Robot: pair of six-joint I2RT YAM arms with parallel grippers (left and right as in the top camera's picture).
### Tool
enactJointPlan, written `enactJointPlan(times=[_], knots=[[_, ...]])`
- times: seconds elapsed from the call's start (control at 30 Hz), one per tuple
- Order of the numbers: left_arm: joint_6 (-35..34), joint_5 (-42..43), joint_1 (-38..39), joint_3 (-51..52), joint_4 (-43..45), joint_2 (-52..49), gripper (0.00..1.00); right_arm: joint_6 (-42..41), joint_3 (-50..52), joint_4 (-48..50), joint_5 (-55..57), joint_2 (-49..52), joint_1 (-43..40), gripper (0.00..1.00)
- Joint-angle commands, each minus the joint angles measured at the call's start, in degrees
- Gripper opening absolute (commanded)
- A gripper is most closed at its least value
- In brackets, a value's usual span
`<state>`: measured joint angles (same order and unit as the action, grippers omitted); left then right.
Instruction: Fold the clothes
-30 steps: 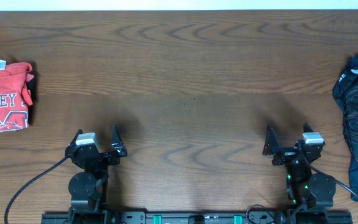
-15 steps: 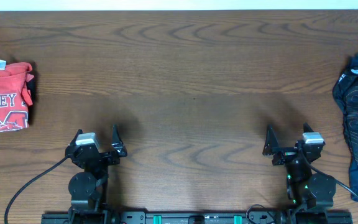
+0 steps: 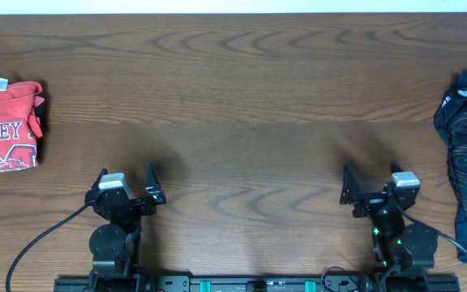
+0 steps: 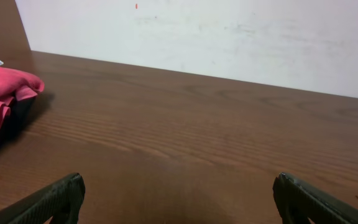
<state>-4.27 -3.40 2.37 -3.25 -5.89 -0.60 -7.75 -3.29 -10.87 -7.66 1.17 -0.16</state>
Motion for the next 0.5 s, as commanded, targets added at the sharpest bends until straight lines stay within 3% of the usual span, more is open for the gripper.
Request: enactJointPlan(times=[0.0,0.27,0.47], knots=[[-0.09,-0.31,0.28,1.75,-0.70,0.37,0.98,-1.64,-4.66,-5.60,-1.14,2.05,-0.52,0.99],[-0.09,-0.28,0.28,1.75,-0.70,0.37,0.98,-0.94,-27.54,-16.35,0.79,26.29,-0.52,0.99],[-0.09,-0.31,0.28,1.75,-0.70,0.37,0.98,0.72,-48.46,-34.16,0.81,52.48,-0.52,0.99]])
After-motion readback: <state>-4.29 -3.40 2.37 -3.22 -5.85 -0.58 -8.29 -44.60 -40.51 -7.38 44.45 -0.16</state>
